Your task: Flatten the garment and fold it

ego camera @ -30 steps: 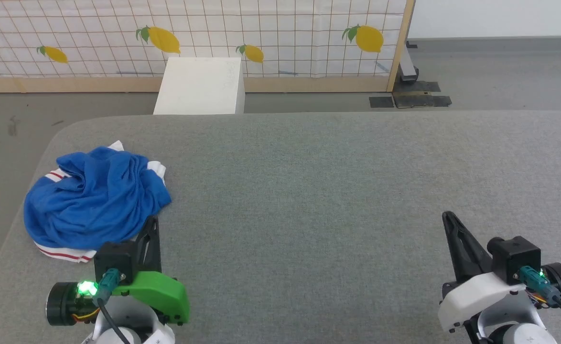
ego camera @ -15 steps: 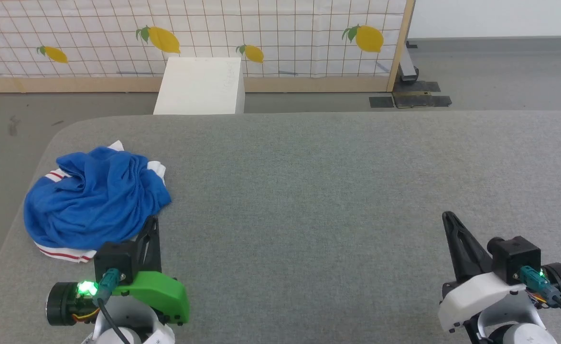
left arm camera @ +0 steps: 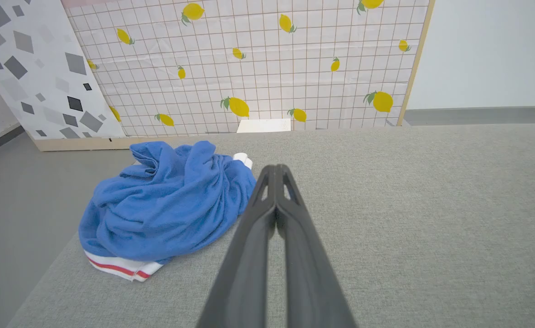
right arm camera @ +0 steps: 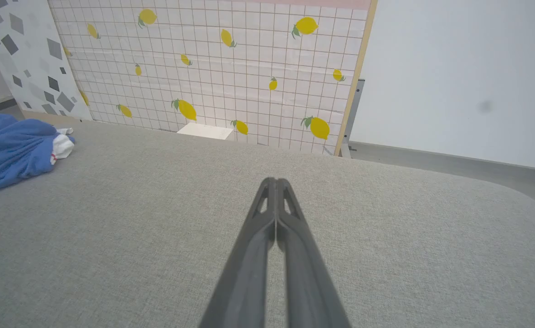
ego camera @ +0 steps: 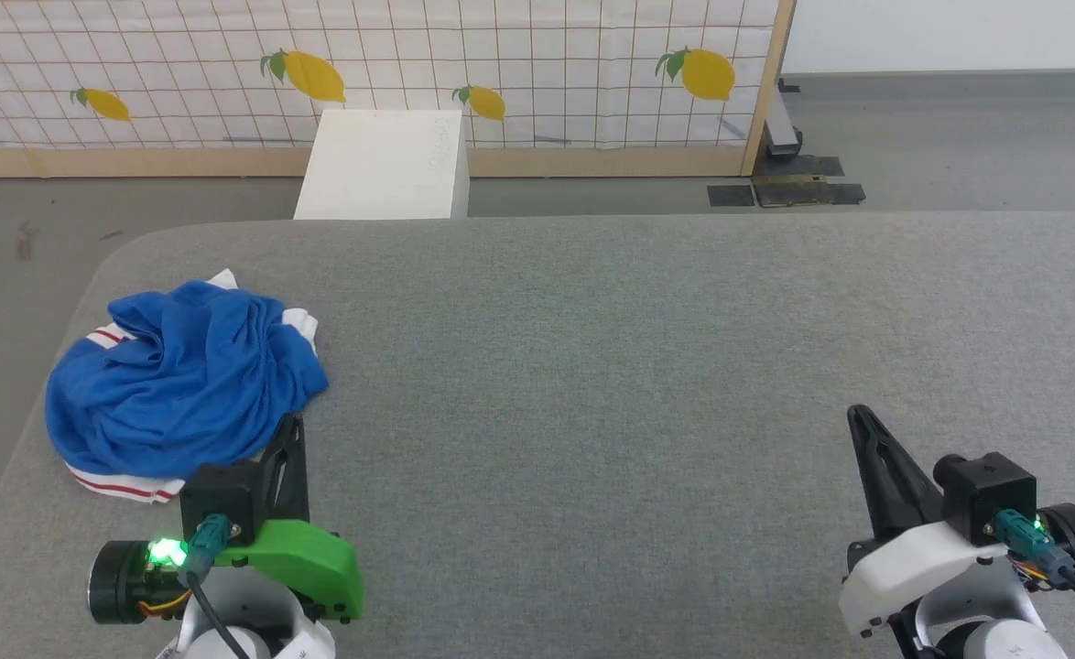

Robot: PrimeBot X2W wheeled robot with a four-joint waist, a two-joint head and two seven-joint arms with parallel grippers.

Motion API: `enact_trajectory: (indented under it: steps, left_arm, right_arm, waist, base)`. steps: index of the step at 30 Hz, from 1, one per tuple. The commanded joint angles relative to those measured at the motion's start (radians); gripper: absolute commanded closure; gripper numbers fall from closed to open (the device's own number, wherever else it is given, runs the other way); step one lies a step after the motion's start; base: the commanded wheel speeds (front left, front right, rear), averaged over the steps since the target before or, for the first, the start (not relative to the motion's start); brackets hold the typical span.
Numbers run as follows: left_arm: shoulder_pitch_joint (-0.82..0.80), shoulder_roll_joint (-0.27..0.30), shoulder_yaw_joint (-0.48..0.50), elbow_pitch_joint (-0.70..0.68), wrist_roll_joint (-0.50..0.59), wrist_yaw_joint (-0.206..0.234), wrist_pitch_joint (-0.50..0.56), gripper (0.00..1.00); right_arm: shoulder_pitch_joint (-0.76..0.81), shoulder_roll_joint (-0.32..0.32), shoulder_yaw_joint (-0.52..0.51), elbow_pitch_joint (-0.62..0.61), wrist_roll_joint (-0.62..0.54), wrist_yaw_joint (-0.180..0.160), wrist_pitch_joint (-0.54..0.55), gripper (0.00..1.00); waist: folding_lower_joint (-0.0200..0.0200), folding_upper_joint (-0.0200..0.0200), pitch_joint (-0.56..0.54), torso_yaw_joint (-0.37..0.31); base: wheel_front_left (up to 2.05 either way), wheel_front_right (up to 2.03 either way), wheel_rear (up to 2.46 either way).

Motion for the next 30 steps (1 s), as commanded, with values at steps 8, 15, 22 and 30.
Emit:
enact_trajectory:
  steps: [8,15,22,30]
  left_arm:
    - [0.011,-0.003,0.003,-0.003,0.013,0.007,0.001,1.0]
    - [0.011,-0.003,0.003,-0.003,0.013,0.007,0.001,1.0]
    - [0.011,-0.003,0.003,-0.003,0.013,0.007,0.001,1.0]
    - [0.011,-0.003,0.003,-0.003,0.013,0.007,0.001,1.0]
  right_arm:
    - [-0.017,0.003,0.001,-0.005,-0.006,-0.002,0.0,1.0]
    - [-0.017,0.003,0.001,-0.005,-0.006,-0.002,0.0,1.0]
    - [-0.017,0.003,0.001,-0.005,-0.006,-0.002,0.0,1.0]
    - [-0.017,0.003,0.001,-0.005,-0.006,-0.002,0.0,1.0]
  waist:
    - [0.0,0.0051,0.0,0.0]
    - [0.0,0.0051,0.0,0.0]
    - [0.0,0.0051,0.0,0.0]
    - [0.0,0.0051,0.0,0.0]
  base:
    - [0.0,0.0,0.0]
    - [0.0,0.0,0.0]
    - [0.0,0.0,0.0]
    - [0.0,0.0,0.0]
